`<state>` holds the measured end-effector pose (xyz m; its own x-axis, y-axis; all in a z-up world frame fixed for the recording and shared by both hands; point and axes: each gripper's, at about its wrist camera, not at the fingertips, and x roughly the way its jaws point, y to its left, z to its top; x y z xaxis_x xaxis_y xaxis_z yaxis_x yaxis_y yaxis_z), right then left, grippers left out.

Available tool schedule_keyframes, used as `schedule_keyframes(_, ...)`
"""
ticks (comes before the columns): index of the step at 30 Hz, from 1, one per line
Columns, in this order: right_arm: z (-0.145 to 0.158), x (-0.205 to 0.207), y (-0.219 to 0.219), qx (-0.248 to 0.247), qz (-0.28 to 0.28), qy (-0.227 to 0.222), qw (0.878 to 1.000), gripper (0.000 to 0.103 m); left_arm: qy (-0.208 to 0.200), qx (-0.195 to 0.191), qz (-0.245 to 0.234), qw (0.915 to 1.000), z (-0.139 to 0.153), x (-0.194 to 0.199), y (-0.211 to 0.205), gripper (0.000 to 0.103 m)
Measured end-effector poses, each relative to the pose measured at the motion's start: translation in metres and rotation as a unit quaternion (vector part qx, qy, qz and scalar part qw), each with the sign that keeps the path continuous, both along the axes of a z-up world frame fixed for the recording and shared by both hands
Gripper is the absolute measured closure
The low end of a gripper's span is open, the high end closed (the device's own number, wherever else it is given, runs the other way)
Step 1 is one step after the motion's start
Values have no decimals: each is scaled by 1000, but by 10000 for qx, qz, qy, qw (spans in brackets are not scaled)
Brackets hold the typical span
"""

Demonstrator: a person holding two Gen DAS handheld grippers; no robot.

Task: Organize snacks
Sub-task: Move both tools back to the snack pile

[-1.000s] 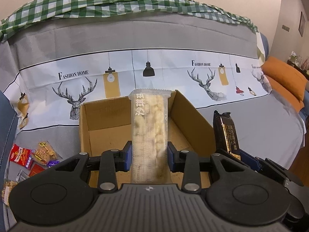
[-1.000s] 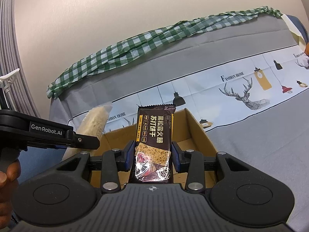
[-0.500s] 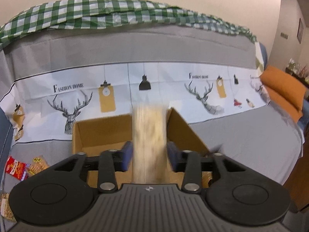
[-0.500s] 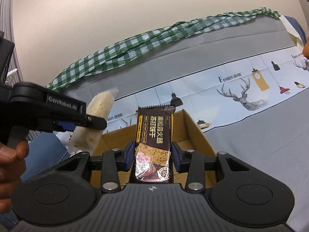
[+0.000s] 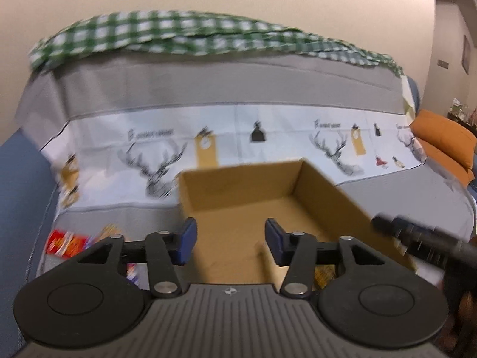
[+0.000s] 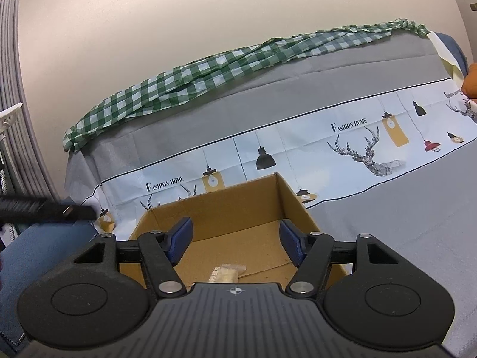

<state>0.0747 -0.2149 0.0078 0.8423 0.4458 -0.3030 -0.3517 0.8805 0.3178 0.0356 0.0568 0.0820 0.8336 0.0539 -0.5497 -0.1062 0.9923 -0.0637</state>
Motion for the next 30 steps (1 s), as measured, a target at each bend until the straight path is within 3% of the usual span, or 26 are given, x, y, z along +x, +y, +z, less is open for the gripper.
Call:
schedule_keyframes(3, 2, 2, 4, -74, 57, 62, 9999, 37, 163, -158, 243, 9994, -17, -28, 34, 79)
schedule_keyframes(6, 2, 0, 7, -185, 153, 95, 9997, 46, 296, -88, 483, 9984, -37, -55, 68, 90)
schedule_keyframes(9, 0, -3, 9, -211, 225, 281, 9991, 55, 440, 72, 661, 9968, -56, -76, 98, 90)
schedule_keyframes(15, 2, -14, 21, -477, 200, 377, 9979, 59, 685, 51, 866, 9939, -96, -98, 138, 90)
schedule_keyframes(21, 3, -23, 43, -855, 379, 427, 9947, 59, 799, -745, 1237, 9863, -108, -110, 168, 89)
schedule_keyframes(30, 3, -40, 88, -1405, 588, 184, 9882, 58, 1326, -1190, 1529, 9721, -121, -101, 190, 89)
